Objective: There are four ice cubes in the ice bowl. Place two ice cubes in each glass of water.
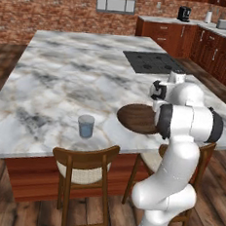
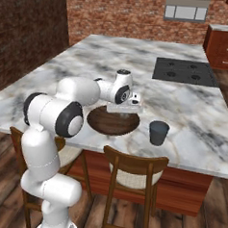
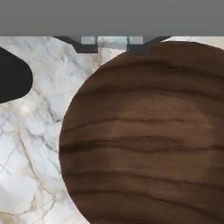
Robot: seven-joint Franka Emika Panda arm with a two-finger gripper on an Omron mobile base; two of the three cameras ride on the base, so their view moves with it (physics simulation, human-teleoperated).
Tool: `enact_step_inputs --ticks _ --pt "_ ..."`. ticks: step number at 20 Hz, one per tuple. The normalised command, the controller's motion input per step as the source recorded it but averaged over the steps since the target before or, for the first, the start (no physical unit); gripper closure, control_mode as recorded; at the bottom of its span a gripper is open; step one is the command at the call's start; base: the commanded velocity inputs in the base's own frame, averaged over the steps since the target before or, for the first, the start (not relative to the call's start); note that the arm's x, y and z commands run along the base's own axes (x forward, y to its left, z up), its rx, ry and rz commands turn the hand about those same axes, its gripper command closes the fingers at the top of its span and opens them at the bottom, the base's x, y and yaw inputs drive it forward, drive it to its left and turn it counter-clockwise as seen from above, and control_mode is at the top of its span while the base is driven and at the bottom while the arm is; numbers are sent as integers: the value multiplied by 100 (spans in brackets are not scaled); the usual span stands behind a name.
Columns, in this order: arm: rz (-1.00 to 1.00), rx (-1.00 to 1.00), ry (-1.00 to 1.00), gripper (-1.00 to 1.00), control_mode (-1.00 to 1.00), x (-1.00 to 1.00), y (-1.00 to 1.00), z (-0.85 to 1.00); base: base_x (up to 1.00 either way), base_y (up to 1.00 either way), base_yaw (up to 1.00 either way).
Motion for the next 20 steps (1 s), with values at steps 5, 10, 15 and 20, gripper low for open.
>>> enact_step_inputs --ticks 5,10,15,20 --pt "-34 0 0 100 -100 -4 -76 58 0 0 0" --pt "-37 0 0 100 -100 0 -92 23 0 0 0" --pt "-35 3 0 100 -100 -3 -99 5 0 0 0" --pt "-27 2 -4 100 -100 -7 -65 0 0 0 0"
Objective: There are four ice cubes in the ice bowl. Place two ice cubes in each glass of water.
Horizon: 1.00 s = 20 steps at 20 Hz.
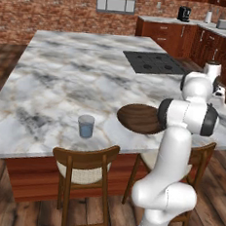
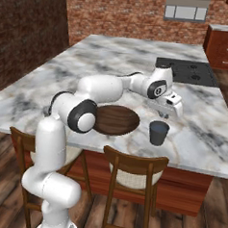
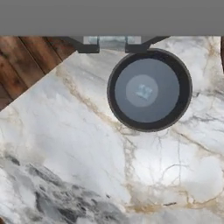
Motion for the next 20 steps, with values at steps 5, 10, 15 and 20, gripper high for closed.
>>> enact_step_inputs --ticks 5,10,15,20 --pt "-16 12 -19 100 -100 -27 -7 -5 0 0 0" --pt "-13 8 -20 100 -100 -18 9 -13 0 0 0" --pt "-12 0 -5 100 -100 0 4 -33 0 0 0" --pt "-7 0 0 100 -100 1 3 -17 0 0 0"
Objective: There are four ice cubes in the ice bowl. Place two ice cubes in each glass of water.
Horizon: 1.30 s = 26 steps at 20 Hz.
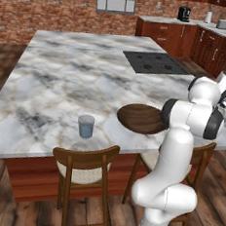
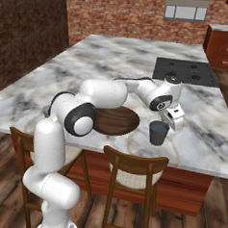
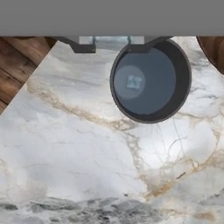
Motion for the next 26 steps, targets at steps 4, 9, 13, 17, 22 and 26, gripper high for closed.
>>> enact_step_inputs --ticks 4,9,13,17,22,26 --pt "-1 0 0 100 -100 4 6 0 0 0 0" --pt "0 0 0 100 -100 25 2 0 0 0 0" --pt "0 0 0 100 -100 30 4 -7 0 0 0" --pt "0 0 0 100 -100 19 2 -30 0 0 0" --pt "0 0 0 100 -100 7 0 -38 0 0 0" --pt "0 0 0 100 -100 0 0 -31 0 0 0"
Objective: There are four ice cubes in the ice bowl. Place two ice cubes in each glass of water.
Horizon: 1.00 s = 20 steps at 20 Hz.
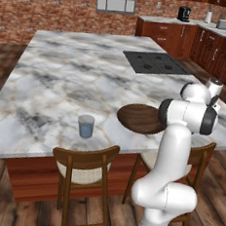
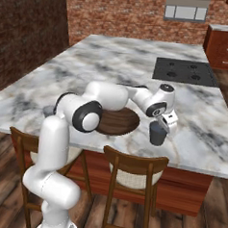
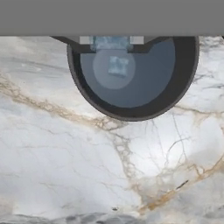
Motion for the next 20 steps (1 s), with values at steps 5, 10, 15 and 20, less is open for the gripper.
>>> enact_step_inputs --ticks 5,10,15,20 --pt "0 0 0 100 -100 5 6 -25 0 0 0" --pt "-1 0 0 100 -100 8 12 -8 0 0 0" --pt "-3 0 0 100 -100 13 3 0 0 0 0" --pt "-3 0 0 -100 -100 15 0 0 0 0 0"
